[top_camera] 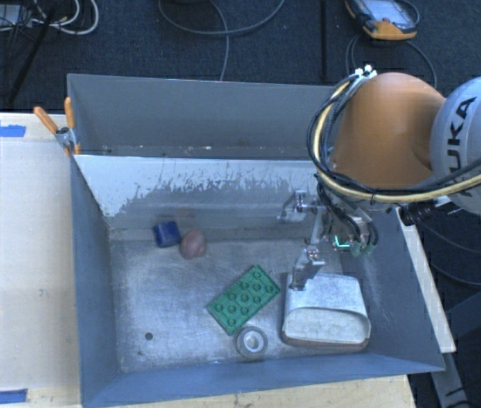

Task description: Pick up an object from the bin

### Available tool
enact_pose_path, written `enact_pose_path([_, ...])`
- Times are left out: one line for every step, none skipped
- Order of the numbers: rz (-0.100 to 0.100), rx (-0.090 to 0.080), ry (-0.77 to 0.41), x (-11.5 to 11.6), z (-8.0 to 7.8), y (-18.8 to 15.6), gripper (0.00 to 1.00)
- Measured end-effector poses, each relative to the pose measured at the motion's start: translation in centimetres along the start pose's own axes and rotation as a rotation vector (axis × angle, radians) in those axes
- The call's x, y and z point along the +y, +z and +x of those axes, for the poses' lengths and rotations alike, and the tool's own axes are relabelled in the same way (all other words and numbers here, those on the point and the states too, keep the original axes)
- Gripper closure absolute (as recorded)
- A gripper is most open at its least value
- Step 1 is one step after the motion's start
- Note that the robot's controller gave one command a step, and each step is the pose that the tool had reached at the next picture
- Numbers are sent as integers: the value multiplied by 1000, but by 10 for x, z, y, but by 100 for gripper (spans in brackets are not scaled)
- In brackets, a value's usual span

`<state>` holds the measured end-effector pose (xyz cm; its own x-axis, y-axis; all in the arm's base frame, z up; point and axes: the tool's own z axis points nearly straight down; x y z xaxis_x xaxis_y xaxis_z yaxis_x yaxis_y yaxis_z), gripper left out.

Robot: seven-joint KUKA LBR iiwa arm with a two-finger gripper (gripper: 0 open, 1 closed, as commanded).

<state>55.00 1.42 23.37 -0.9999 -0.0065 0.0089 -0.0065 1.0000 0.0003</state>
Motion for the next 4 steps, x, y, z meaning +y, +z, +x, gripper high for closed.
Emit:
enact_pose_path([1,5,128,-8,74,76,0])
enact_pose_path([-1,-12,117,26,20,151,0])
enact_pose_path([-1,5,115,28,22,150,100])
enact_pose_path([-1,-17,117,5,9,8,100])
